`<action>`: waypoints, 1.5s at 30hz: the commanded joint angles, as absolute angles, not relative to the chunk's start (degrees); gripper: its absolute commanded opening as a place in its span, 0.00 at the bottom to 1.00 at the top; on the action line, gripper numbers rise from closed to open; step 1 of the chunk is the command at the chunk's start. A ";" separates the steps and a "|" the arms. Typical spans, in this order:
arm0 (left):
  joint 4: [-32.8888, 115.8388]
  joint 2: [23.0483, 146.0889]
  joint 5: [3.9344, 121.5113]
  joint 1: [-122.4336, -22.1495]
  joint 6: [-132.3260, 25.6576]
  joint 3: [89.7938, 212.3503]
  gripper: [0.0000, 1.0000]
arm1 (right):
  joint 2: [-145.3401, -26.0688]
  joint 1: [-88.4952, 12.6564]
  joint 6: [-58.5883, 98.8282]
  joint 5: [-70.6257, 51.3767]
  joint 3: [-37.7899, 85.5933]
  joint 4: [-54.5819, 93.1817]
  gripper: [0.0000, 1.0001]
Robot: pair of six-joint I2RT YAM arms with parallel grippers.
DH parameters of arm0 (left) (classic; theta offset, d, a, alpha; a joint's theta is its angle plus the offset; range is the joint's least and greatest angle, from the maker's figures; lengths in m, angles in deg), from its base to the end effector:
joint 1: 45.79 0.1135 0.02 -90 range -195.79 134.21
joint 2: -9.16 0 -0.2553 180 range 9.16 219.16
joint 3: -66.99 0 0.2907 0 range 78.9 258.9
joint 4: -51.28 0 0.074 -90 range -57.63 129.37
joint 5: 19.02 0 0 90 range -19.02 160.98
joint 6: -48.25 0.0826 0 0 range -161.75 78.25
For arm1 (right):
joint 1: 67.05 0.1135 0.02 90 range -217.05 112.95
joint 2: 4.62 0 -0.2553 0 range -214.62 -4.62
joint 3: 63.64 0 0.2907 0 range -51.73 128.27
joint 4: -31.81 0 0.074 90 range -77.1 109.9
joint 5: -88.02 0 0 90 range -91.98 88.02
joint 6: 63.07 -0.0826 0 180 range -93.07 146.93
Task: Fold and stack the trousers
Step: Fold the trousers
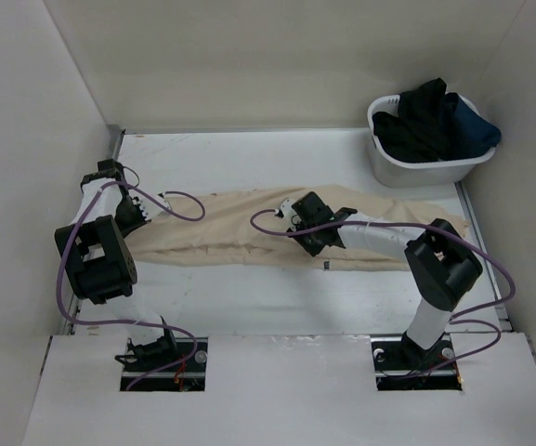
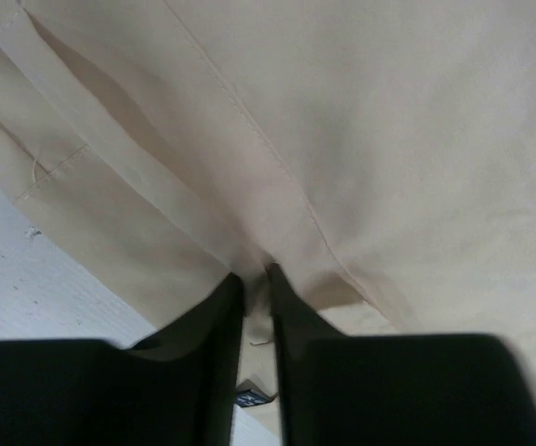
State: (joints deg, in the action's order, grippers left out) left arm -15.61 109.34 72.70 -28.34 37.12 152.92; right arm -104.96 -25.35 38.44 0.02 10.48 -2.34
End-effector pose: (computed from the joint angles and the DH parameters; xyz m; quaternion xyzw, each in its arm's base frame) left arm 0.3532 0.1136 0.1385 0.5081 0.8577 0.0675 0.0404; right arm 0.3036 0.2666 0.1001 -0.4289 0.8663 0.0503 0.2512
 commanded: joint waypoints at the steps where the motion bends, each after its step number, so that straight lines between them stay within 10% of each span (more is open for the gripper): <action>1: -15.38 108.48 72.30 -28.61 37.08 154.75 0.06 | -104.82 -24.99 37.48 0.39 12.25 0.03 0.15; 4: -15.38 108.39 72.30 -28.61 37.08 154.84 0.06 | -104.56 -24.82 37.48 0.48 12.08 -0.23 0.00; 28: -15.03 105.75 75.55 -29.57 38.40 150.80 0.04 | -94.26 -20.60 35.81 -1.37 1.70 -6.74 0.00; 31: -15.03 105.93 75.73 -29.57 38.14 150.53 0.05 | -95.15 -20.95 35.29 -0.67 1.27 -4.90 0.09; 36: -17.92 105.40 75.73 -29.57 38.40 150.27 0.29 | -90.86 -22.62 33.01 -1.54 0.56 -4.10 0.57; 45: -18.81 103.30 74.33 -28.35 36.38 152.29 0.47 | -55.55 -52.88 -2.02 1.78 -14.70 -0.22 0.81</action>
